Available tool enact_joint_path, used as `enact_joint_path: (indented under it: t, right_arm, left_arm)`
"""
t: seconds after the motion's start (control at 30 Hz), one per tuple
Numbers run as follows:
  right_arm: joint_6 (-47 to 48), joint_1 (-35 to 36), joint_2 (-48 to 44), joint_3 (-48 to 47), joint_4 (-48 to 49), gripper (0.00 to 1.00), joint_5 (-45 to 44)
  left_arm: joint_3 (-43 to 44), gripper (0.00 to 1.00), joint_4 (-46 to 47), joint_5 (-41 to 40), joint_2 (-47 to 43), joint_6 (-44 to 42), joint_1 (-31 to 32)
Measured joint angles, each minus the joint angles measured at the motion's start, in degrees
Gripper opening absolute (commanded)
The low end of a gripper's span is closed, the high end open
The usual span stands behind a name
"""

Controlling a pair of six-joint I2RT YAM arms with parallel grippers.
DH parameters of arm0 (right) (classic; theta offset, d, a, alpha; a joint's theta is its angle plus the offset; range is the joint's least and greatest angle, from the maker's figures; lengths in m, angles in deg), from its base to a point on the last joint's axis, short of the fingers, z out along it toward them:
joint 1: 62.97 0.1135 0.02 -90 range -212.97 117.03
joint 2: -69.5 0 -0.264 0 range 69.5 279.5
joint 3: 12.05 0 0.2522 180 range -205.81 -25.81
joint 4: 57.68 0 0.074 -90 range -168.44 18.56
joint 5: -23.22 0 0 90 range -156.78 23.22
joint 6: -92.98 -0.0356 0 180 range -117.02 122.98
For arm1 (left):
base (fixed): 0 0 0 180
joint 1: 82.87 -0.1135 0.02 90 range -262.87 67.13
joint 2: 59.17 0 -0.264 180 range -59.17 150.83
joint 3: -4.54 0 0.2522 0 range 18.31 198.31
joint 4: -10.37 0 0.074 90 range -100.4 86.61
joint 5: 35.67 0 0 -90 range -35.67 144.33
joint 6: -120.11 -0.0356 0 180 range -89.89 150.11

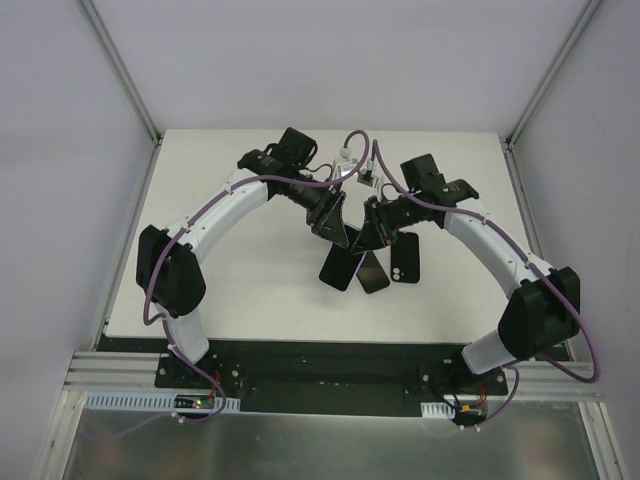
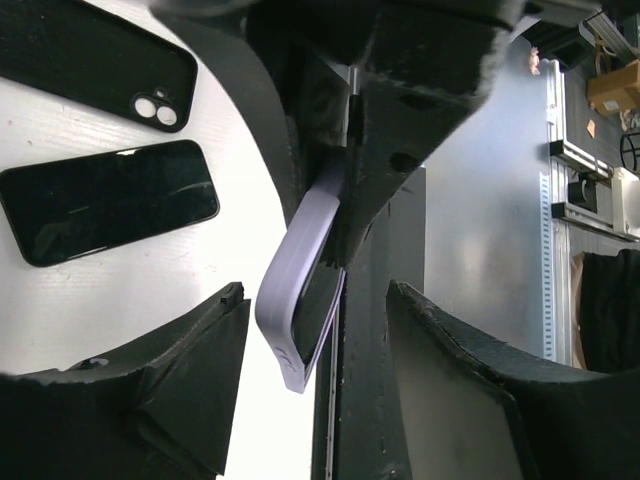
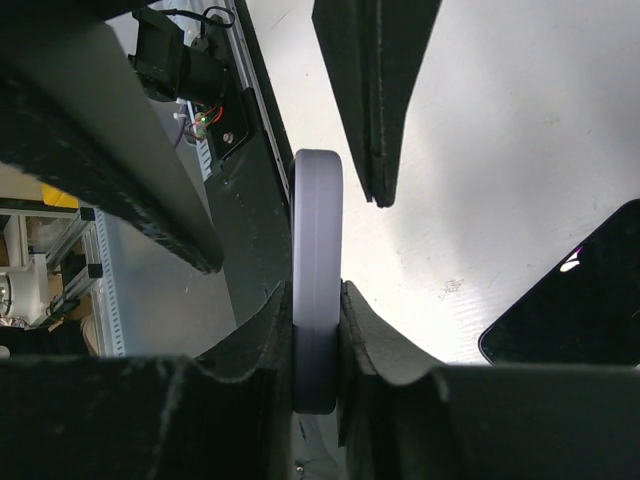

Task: Take the phone out of the phone case
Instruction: Pick up the phone at the center of the board.

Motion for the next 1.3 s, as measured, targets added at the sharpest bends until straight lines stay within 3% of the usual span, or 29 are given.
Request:
enact_joint_path:
  t: [0.1, 0.3, 0.4, 0.63, 0.87, 1.07, 1.13, 1.2, 1.27, 1.3]
  right_arm:
    - [0.0, 0.0, -0.5, 0.0, 0.0, 0.00, 0.2]
    - [0.0, 0.1, -1.6, 0.3, 0.2, 0.00, -0.3]
    - [-0.7, -0.2, -3.1, 1.5, 1.6, 0.00, -1.0]
    - [-7.4, -2.7, -8.0, 2.9, 8.3, 0.00, -2.2]
    - [-12.6, -4.0, -9.2, -2.2, 11.8, 0.00, -3.1]
    - [-18.3, -6.5, -9.3, -3.5, 16.5, 0.00, -3.1]
    - [-20.1, -7.2, -9.3, -3.5, 17.9, 0.00, -3.1]
    - [-21.9, -7.6, -9.3, -3.5, 19.3, 0.00, -3.1]
    - [-23.3, -7.8, -9.3, -3.5, 20.6, 0.00, -3.1]
    - [-23.4, -8.0, -9.4, -3.4, 21.3, 0.00, -2.9]
  left_arm:
    - [0.2, 0.52, -0.1, 0.0, 0.5, -0.1, 0.0]
    - [0.5, 0.86, 0.1, -0.2, 0.6, -0.4, -0.3]
    - [0.2, 0.93, 0.1, 0.0, 0.5, -0.3, -1.4]
    - [-5.0, 0.97, 1.8, 0.4, -2.8, 1.4, -6.1]
    - [-6.9, 0.95, 7.3, 3.5, -6.0, 6.6, -5.7]
    - [-10.7, 0.74, 16.5, 5.5, -6.3, 14.8, -5.7]
    - [-12.7, 0.58, 20.6, 6.1, -6.3, 18.4, -5.7]
    - [-14.1, 0.34, 24.6, 6.5, -6.3, 22.4, -5.7]
    - [-15.3, 0.00, 29.7, 7.4, -6.3, 27.0, -5.7]
    - [-15.8, 0.00, 32.1, 8.0, -6.3, 29.2, -5.7]
